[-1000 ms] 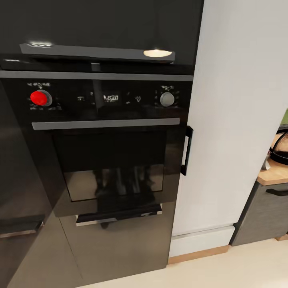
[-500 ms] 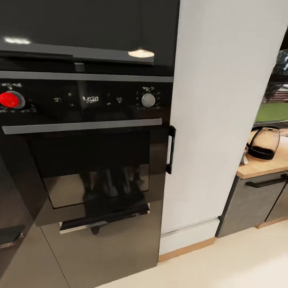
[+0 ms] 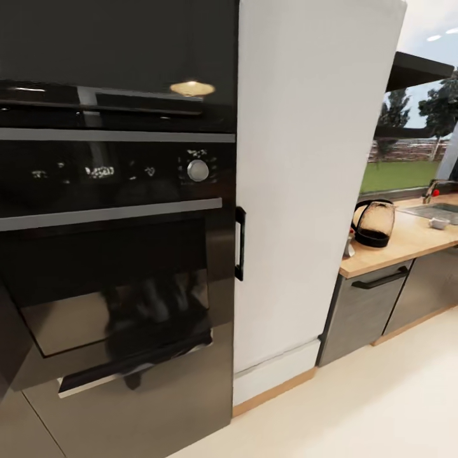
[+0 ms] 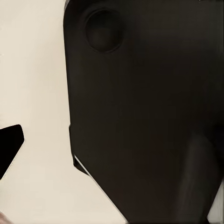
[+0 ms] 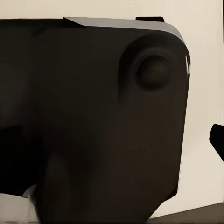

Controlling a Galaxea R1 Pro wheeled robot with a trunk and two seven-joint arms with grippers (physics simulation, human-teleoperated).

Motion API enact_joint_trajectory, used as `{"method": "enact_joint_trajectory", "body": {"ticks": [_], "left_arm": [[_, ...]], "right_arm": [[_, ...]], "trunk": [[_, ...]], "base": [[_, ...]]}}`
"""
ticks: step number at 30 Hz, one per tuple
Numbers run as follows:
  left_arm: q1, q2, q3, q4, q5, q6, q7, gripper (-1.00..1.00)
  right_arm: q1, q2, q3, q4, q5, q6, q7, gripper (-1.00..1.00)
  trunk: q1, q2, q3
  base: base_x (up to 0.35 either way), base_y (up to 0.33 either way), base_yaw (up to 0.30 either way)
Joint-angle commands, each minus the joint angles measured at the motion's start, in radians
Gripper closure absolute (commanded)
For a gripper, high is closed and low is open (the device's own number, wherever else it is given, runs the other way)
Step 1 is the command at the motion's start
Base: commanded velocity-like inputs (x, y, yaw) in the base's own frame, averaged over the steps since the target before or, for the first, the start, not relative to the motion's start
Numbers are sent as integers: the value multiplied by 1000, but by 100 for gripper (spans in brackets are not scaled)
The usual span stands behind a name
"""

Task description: Set up a coffee station on the kitchen countertop: keep the coffee maker on the countertop, move the bottle of coffee from the kitchen shelf to the counter next to the coffee maker, place a paper coffee filter on top of the coffee maker, put the saucer next to the coffee maker with the coffee cup on the saucer, and place the electric kettle next to the coffee maker.

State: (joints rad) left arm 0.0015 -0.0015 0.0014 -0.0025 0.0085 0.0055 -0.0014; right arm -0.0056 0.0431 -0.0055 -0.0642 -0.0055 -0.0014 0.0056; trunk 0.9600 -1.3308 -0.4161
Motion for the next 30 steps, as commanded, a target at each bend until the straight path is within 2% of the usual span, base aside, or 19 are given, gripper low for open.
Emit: {"method": "enact_joint_trajectory", "body": {"ticks": [1, 30], "left_arm": [[0, 0, 0, -1, 1, 1, 0, -100], [0, -2, 0, -1, 2, -1, 3, -100]], "right_arm": [[-1, 0, -1, 0, -1, 0, 1, -100], [-1, 1, -1, 1, -1, 0, 1, -100]], "trunk": [[-4, 7, 2], [-115, 210, 93]], "base": [[0, 0, -281], [0, 0, -281]]}}
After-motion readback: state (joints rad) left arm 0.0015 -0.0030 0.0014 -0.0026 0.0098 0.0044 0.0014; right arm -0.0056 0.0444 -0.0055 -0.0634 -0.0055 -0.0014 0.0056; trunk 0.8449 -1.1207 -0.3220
